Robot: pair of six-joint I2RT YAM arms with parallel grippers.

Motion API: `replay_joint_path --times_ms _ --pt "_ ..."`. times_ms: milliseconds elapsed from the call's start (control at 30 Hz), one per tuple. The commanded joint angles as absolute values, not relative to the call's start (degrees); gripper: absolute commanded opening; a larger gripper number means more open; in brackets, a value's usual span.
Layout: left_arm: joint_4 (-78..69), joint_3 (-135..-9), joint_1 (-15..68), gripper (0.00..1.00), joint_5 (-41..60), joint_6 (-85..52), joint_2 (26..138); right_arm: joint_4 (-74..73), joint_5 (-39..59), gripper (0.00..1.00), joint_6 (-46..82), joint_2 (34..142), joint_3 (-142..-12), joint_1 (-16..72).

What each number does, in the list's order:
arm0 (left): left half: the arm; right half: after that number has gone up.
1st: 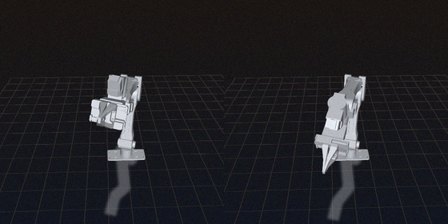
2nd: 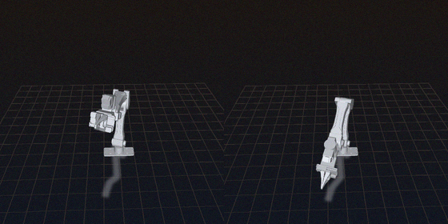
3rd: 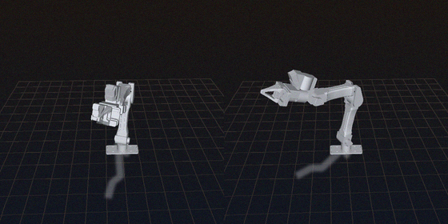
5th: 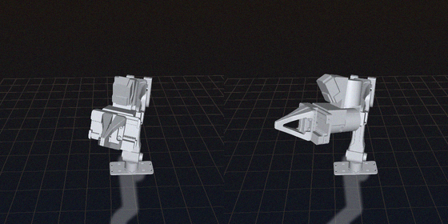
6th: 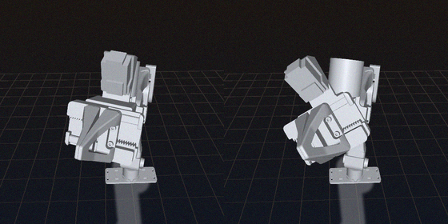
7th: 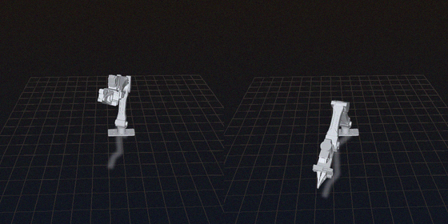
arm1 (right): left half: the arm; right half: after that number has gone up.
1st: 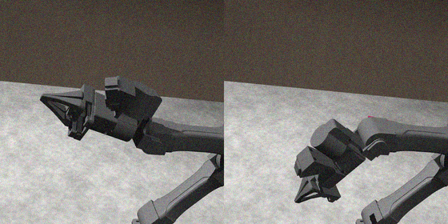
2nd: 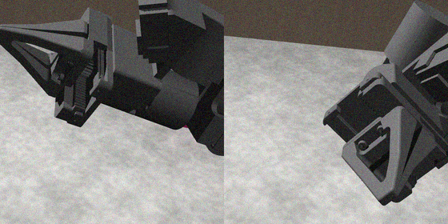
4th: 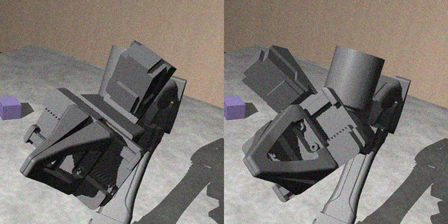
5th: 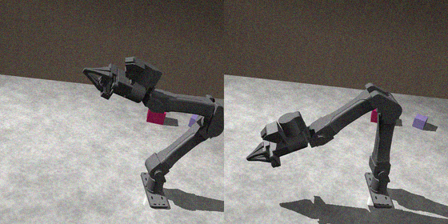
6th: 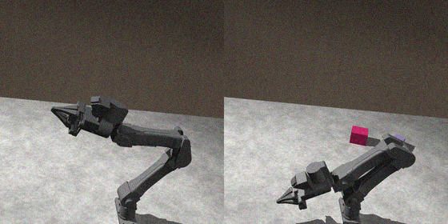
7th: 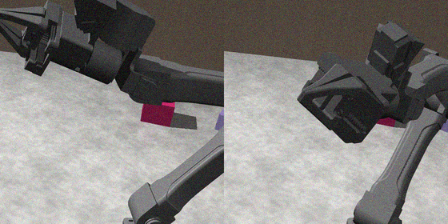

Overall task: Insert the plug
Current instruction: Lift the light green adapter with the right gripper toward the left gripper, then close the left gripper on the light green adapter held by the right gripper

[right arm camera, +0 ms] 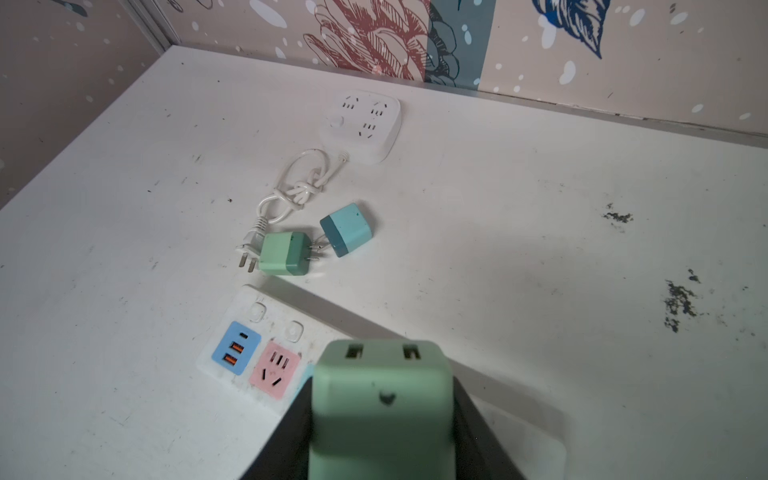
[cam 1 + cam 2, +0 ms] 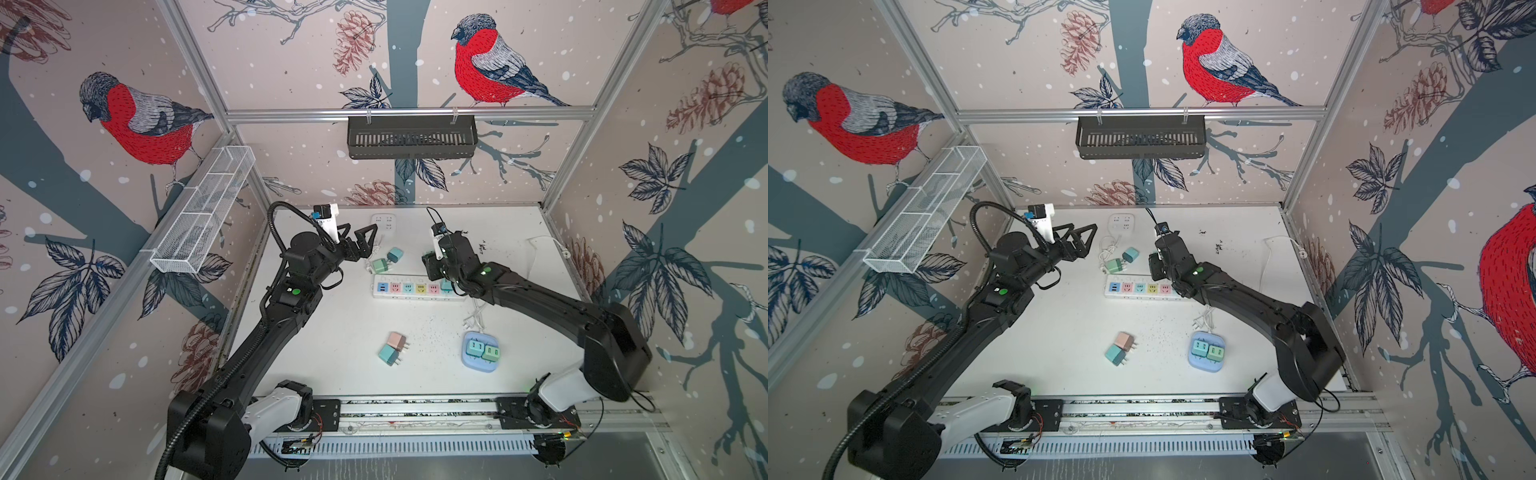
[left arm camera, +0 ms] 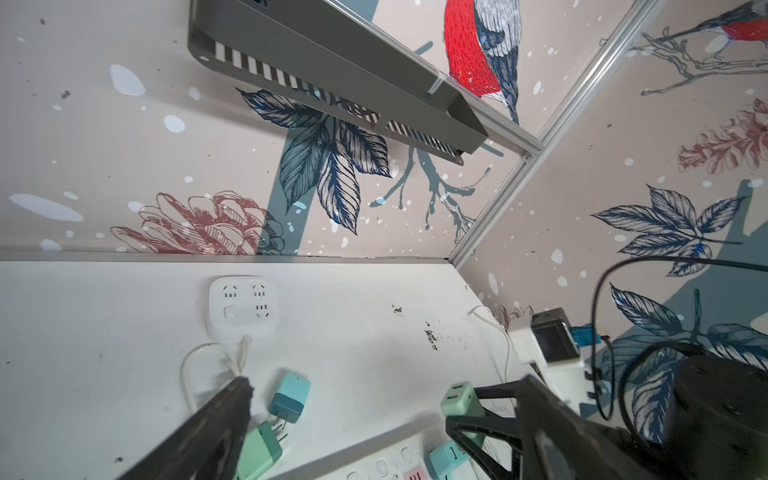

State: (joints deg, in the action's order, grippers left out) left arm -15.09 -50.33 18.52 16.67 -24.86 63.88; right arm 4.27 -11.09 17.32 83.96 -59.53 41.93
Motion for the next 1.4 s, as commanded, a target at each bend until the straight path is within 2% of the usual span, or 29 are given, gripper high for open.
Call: replay_joint_path --times_ms 0,100,233,433,633,1000,1367 --pt "-16.1 -52.2 20.8 0.98 17.1 -20.9 64.0 -5.9 -14.8 0.09 14.4 77.4 -53.3 42.6" --pt "-14.4 -52.9 24.3 0.97 14.6 -16.9 63.6 -10.8 -16.6 0.09 13.0 70.2 -47.0 43.4" --pt "-14.9 -53.6 25.8 0.89 20.4 -13.7 65.2 -17.7 -20.2 0.05 11.3 61.5 -39.0 44.9" --pt "-10.4 -59.1 28.5 0.83 26.9 -10.8 69.4 -27.6 -18.1 0.04 4.2 52.2 -30.7 45.4" --pt "-5.9 -61.7 35.3 0.81 26.5 -3.2 71.5 -31.6 -18.2 0.02 -2.3 48.9 -25.7 45.6" --pt "2.6 -67.4 44.2 0.72 24.4 6.0 75.8 -41.5 -10.5 0.02 -16.8 41.0 -15.0 46.2" --pt "8.0 -72.0 47.5 0.66 24.8 8.9 81.1 -48.5 -3.7 0.03 -24.9 39.1 -11.0 46.4"
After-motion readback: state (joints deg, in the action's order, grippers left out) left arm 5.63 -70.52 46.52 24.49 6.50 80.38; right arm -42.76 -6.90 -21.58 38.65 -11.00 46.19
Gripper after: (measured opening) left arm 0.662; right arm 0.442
